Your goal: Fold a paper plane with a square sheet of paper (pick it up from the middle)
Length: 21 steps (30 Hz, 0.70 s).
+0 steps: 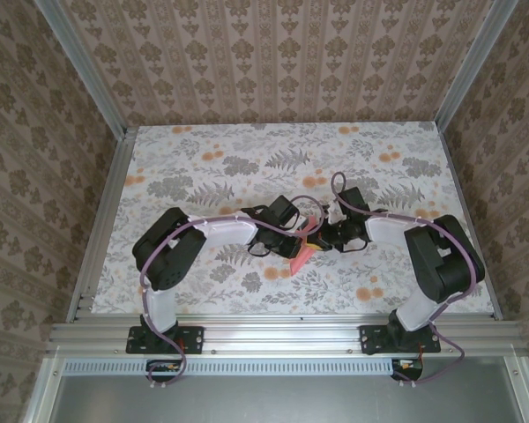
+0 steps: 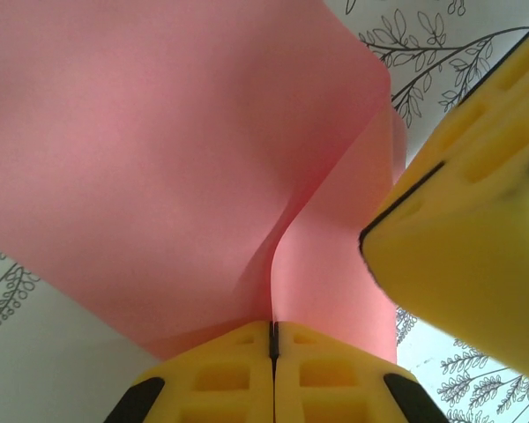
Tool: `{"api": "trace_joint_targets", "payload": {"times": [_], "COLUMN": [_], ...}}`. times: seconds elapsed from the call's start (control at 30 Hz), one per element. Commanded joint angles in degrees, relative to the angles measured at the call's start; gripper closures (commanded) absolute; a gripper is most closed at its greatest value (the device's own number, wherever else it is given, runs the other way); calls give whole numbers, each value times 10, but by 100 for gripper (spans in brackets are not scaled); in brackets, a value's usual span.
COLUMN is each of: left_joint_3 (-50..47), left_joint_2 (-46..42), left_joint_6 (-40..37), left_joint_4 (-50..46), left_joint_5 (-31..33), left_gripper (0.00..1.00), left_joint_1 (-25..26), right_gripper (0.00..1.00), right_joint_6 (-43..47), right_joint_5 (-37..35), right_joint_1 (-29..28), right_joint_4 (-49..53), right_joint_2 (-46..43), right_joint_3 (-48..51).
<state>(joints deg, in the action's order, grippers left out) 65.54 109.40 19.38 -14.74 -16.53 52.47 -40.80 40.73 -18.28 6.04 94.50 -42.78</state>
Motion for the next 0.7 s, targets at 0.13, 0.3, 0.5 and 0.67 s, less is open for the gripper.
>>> {"api": "trace_joint_targets", "payload": {"times": [0.13,0.3,0.5,0.67], "left_joint_3": [8,6,7,5], "left_joint_2": [17,15,21,23], "left_joint_6": [-19,-21,-23,-24], "left_joint_4": [-26,-31,-37,-41], "left_joint_5": [5,7,8,6], "left_gripper": [94,94,94,94], "left_joint_1": [4,4,4,7], "right_gripper": [93,93,93,93], "right_joint_6": [2,18,42,40], "right_joint_5": [-26,-42,-82,-87], "right_joint_1": [-3,-3,-3,-2], "right_joint_4": [-7,11,40,39], "right_joint_2": [37,39,58,31], "right_joint_3": [11,24,26,31]}}
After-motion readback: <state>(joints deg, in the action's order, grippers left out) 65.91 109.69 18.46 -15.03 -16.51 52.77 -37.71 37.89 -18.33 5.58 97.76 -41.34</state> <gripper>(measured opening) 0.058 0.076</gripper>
